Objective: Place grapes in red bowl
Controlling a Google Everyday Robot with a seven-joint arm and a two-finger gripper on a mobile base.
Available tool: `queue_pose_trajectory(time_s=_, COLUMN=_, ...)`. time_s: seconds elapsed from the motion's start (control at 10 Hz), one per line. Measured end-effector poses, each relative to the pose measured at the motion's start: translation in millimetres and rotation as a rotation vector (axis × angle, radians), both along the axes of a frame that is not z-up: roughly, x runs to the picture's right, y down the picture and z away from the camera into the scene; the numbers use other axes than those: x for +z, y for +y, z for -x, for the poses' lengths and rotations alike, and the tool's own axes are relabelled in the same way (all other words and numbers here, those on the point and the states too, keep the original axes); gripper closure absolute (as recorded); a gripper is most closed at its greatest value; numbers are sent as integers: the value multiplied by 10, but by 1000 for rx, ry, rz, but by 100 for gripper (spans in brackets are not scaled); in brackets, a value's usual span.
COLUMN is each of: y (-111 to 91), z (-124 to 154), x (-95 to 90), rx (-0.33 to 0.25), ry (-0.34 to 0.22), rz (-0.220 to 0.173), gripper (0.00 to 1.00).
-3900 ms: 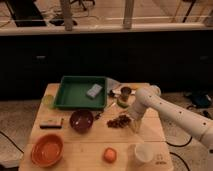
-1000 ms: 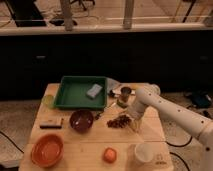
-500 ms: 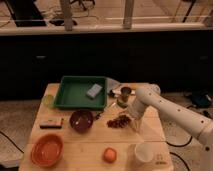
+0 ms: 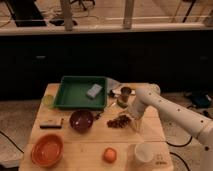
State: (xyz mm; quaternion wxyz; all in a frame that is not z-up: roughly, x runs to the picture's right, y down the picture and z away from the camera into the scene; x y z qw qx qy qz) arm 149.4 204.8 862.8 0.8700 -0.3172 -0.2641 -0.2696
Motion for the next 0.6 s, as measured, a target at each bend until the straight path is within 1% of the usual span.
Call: queue_pose_trajectory(time_s=0.6, y=4, z=13, x=-4, rx=-8, ry=-9, rz=5, gripper=20)
